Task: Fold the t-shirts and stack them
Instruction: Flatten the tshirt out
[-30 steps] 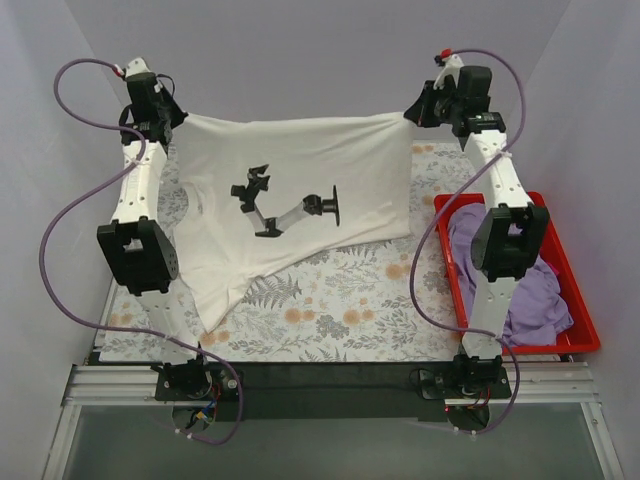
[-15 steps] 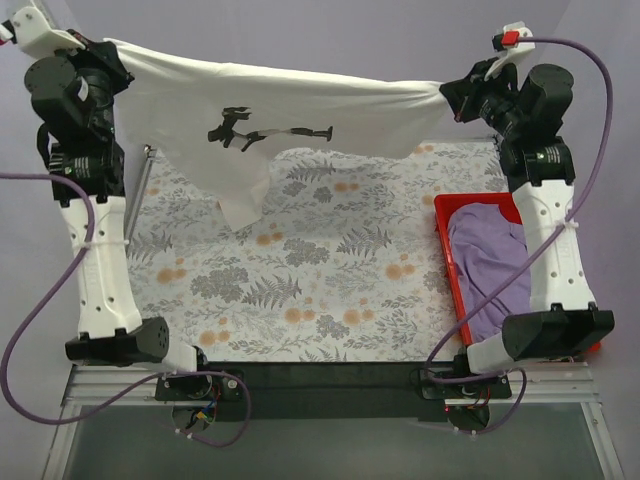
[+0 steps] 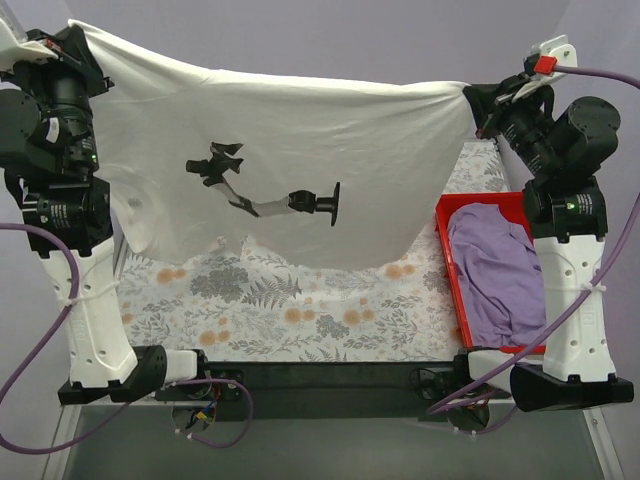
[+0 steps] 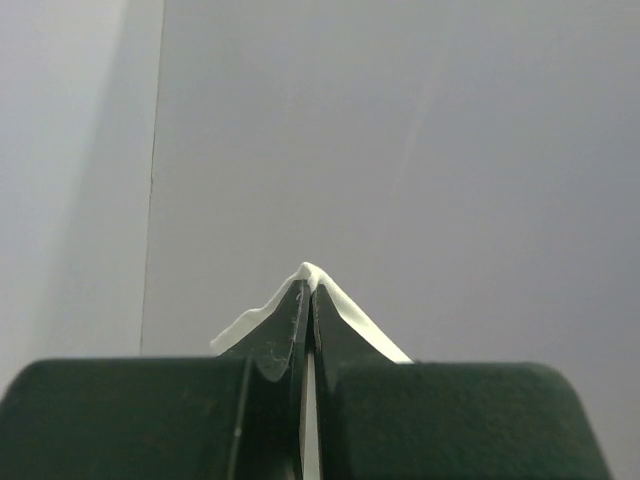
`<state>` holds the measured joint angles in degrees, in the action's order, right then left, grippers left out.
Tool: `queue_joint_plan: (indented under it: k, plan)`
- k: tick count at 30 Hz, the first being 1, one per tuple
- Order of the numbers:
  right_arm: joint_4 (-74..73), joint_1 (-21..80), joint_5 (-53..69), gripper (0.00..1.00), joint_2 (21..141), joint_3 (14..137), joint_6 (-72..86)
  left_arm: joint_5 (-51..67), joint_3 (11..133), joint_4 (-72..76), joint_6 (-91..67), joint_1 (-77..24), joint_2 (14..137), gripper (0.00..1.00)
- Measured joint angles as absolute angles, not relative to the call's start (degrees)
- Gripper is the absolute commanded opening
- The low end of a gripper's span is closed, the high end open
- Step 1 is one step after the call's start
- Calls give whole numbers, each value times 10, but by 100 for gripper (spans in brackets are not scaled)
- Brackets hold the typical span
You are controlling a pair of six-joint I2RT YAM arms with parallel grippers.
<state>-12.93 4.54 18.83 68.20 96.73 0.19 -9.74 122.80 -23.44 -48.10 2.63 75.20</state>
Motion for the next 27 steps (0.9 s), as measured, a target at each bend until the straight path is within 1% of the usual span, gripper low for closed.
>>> queue_joint_plan:
  k: [7,14,17,23,27]
  plan:
    - [-133,46,175,1,747,983,-4,-102,1239,-216,-448,8,843,0]
    - [-137,46,173,1,831,1001,-4,-83,1245,-223,-459,7,968,0]
    - [-137,46,173,1,868,1028,-3,-77,1264,-223,-466,6,1006,0]
    - [-137,45,181,1,942,1129,8,-59,1320,-205,-495,6,1048,0]
    - [-124,45,179,1,945,1158,11,-51,1353,-181,-507,6,1048,0]
